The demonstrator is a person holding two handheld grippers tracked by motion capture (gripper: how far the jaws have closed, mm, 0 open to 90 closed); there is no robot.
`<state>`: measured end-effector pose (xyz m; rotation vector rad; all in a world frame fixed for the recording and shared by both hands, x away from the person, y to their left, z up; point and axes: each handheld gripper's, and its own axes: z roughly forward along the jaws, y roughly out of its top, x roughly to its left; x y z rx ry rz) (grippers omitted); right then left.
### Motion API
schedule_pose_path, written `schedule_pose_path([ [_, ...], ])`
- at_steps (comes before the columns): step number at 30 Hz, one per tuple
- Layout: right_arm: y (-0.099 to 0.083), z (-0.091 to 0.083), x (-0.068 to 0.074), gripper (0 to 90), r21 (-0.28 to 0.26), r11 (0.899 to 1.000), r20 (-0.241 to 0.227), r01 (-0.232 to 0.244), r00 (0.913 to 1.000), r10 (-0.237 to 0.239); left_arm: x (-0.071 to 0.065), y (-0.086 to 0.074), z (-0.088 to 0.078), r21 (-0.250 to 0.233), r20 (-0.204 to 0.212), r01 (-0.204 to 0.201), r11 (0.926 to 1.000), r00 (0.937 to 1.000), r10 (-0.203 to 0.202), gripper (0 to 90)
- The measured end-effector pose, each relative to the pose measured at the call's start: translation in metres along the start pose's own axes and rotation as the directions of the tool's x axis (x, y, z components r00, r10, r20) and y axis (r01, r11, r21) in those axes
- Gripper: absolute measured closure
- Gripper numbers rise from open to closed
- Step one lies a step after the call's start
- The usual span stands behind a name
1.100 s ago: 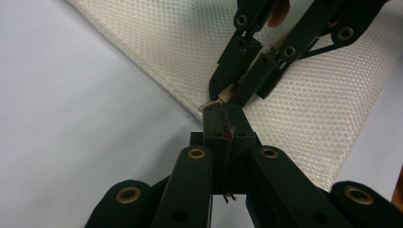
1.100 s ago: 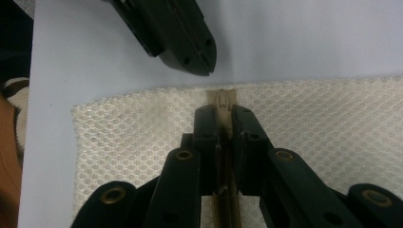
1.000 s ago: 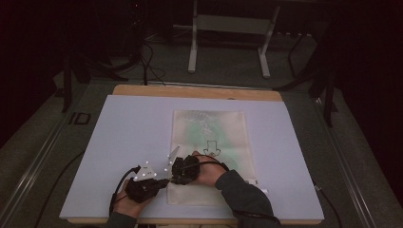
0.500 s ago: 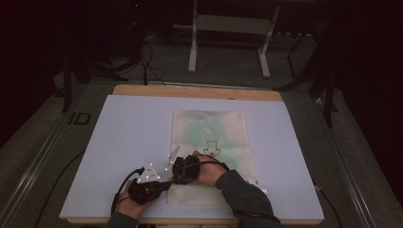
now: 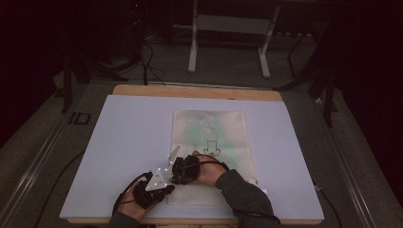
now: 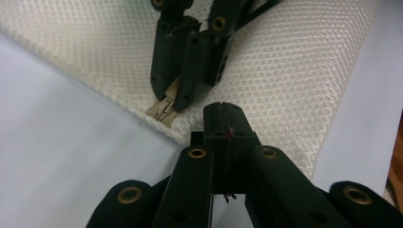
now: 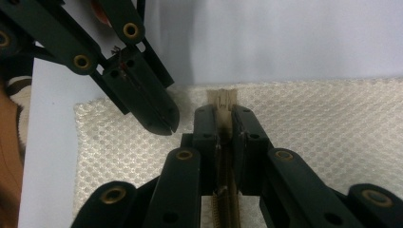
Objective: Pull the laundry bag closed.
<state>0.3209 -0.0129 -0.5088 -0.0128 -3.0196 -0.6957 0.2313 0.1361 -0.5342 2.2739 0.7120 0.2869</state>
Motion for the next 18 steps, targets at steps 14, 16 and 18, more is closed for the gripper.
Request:
schedule_pose_path([
  [14,-0.007,-0.006,0.007,82.4,0.027,0.998,0.042,0.056,0.9975,-0.057,-0.001,0.002,0.001,0.021,-0.011,0.06,0.998,0.9982,-0.06,90.0],
  [16,-0.009,-0.007,0.007,82.4,0.026,0.998,0.039,0.062,0.9973,-0.063,-0.001,0.002,0.001,0.019,-0.013,0.057,0.9982,0.9983,-0.057,90.0],
  [18,-0.014,-0.01,0.007,82.4,0.027,0.998,0.034,0.062,0.9974,-0.063,-0.002,0.002,0.001,0.024,-0.018,0.054,0.9982,0.9984,-0.054,90.0],
])
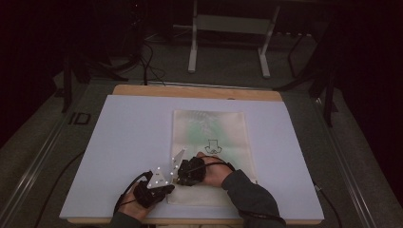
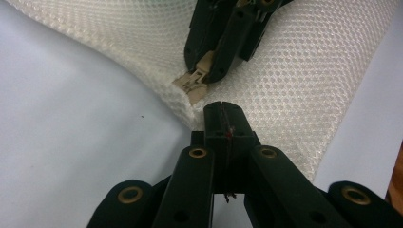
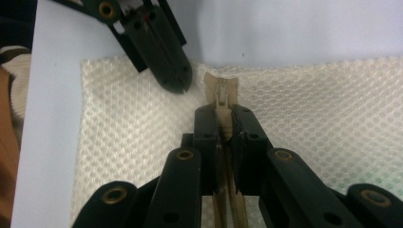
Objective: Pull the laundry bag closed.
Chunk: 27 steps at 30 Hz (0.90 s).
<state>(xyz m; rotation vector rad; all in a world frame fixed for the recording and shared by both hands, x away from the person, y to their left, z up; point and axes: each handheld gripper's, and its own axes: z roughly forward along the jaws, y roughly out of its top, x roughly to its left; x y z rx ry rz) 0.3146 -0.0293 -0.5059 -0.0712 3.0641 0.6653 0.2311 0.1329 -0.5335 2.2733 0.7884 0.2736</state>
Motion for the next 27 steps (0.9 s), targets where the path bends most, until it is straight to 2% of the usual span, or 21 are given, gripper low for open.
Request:
schedule_pose_path([
  [5,-0.001,0.0,0.001,82.4,0.0,1.0,-0.002,-0.006,1.0,0.006,-0.001,0.0,0.0,0.0,-0.007,-0.002,1.0,1.0,0.002,90.0],
  [9,-0.002,0.001,0.0,82.3,-0.005,1.0,-0.002,-0.008,1.0,0.008,0.001,-0.002,0.0,-0.017,0.006,0.004,0.9999,1.0,-0.004,89.7],
  [10,-0.002,0.002,-0.001,82.3,-0.016,1.0,-0.007,-0.015,0.9999,0.015,0.004,-0.003,-0.001,-0.031,0.028,0.019,0.9993,0.9994,-0.018,89.6],
  [13,-0.002,0.002,-0.001,82.3,-0.022,1.0,-0.006,-0.015,0.9999,0.014,0.005,-0.003,-0.001,-0.035,0.036,0.014,0.9993,0.9993,-0.013,89.3],
  [15,-0.001,0.003,0.0,82.3,-0.023,1.0,-0.003,-0.011,0.9999,0.011,0.005,-0.002,-0.001,-0.034,0.027,0.005,0.9994,0.9996,-0.005,89.3],
  [20,-0.001,0.003,0.0,82.2,-0.026,1.0,-0.001,-0.009,1.0,0.009,0.007,-0.001,-0.001,-0.036,0.017,0.018,0.9992,0.9997,-0.017,89.2],
  [22,-0.001,0.003,0.0,82.2,-0.026,1.0,0.0,-0.007,1.0,0.007,0.007,-0.001,-0.001,-0.045,0.007,0.008,0.999,0.9999,-0.008,89.1],
  [27,-0.001,0.003,0.0,82.2,-0.026,1.0,-0.002,-0.01,1.0,0.01,0.01,-0.001,-0.003,-0.073,-0.004,0.017,0.9972,0.9998,-0.018,89.0],
])
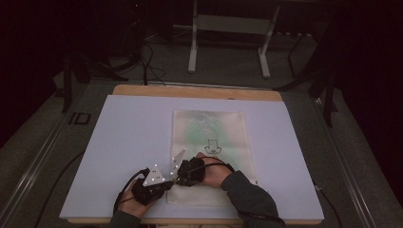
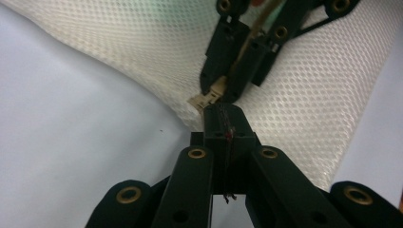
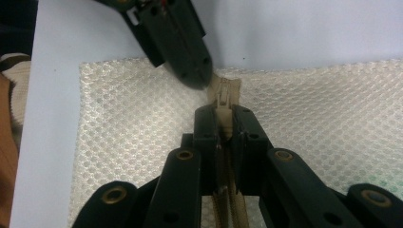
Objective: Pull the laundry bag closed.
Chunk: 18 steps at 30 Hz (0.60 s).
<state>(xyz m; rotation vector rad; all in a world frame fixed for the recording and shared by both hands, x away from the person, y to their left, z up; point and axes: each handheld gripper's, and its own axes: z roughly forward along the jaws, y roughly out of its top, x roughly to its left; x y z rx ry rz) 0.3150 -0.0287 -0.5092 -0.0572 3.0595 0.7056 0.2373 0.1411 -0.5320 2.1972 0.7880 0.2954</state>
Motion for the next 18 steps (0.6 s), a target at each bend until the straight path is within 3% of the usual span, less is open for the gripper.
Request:
schedule_pose_path([
  [6,0.0009,0.0002,0.0007,82.2,0.003,1.0,0.001,-0.003,1.0,0.003,0.0006,-0.0006,0.0031,0.011,-0.011,-0.002,0.9999,0.9999,0.002,89.2],
  [7,0.0022,0.0009,0.0014,82.0,0.002,1.0,0.003,-0.004,1.0,0.004,0.0012,-0.0017,0.0037,0.01,-0.02,0.034,0.9994,0.9992,-0.034,89.4],
  [12,0.0063,0.0027,0.0039,81.8,0.007,1.0,0.03,0.015,0.9994,-0.015,-0.0004,0.0011,0.0045,0.037,-0.041,0.057,0.9977,0.9976,-0.056,89.8],
  [15,0.0073,0.0027,0.0065,82.1,0.018,0.999,0.05,0.031,0.9982,-0.032,0.0019,0.0004,0.0045,0.037,-0.029,0.096,0.9947,0.9951,-0.095,90.0],
  [18,0.0072,0.0023,0.0077,82.2,0.021,0.999,0.058,0.035,0.9977,-0.037,0.0011,-0.0002,0.0045,0.035,-0.034,0.082,0.9961,0.9962,-0.08,90.0],
])
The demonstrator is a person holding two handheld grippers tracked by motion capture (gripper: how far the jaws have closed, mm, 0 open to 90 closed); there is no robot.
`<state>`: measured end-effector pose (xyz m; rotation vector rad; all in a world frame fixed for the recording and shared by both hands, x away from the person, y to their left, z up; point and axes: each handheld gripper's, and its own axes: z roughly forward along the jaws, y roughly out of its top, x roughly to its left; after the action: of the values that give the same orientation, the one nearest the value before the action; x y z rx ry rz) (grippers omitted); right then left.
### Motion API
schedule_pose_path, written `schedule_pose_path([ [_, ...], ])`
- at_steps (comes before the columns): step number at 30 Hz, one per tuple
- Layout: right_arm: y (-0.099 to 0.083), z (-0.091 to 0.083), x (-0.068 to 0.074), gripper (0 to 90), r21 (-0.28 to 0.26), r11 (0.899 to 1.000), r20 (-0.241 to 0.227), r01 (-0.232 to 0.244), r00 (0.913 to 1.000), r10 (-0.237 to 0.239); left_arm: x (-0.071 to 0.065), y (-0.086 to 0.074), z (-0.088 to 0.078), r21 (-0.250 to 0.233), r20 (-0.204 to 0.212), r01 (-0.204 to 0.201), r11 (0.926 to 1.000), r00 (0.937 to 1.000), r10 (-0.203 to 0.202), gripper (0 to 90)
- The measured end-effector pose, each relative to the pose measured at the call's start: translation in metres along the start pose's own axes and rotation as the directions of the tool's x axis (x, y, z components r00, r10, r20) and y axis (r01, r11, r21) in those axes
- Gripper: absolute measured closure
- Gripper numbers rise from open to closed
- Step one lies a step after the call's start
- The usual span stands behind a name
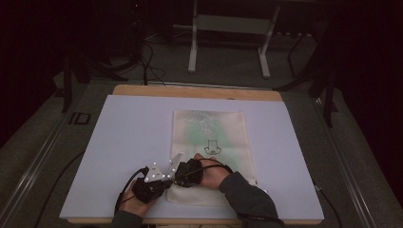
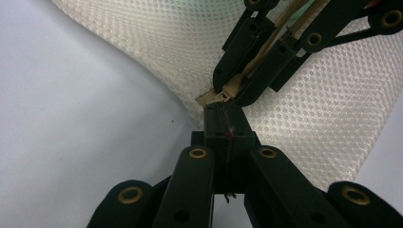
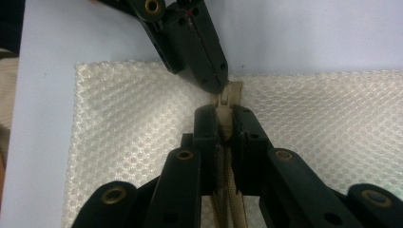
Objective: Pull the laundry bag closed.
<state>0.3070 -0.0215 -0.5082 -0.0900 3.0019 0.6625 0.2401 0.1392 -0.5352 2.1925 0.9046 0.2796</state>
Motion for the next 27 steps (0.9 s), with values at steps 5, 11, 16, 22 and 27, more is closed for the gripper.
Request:
schedule_pose_path([
  [5,-0.004,-0.003,0.002,82.4,0.01,1.0,0.007,0.021,0.9997,-0.021,-0.001,0.001,0.0,0.007,-0.007,0.004,1.0,1.0,-0.004,90.0],
  [11,-0.009,-0.006,0.002,82.4,0.016,1.0,0.002,0.023,0.9997,-0.023,-0.002,0.001,0.0,0.01,-0.014,0.001,1.0,0.9999,-0.001,90.0],
  [16,-0.009,-0.006,0.002,82.3,0.012,1.0,-0.001,0.013,0.9999,-0.013,0.006,-0.004,-0.002,-0.03,0.041,0.034,0.999,0.9986,-0.033,89.7],
  [22,-0.007,-0.002,0.0,82.2,-0.017,1.0,-0.016,0.008,0.9998,-0.008,0.015,-0.001,-0.007,-0.103,0.039,0.082,0.9913,0.9962,-0.078,88.8],
  [27,-0.006,-0.002,0.0,82.2,-0.02,1.0,-0.012,0.01,0.9999,-0.01,0.014,0.006,0.002,-0.111,0.033,0.076,0.991,0.9968,-0.072,88.6],
])
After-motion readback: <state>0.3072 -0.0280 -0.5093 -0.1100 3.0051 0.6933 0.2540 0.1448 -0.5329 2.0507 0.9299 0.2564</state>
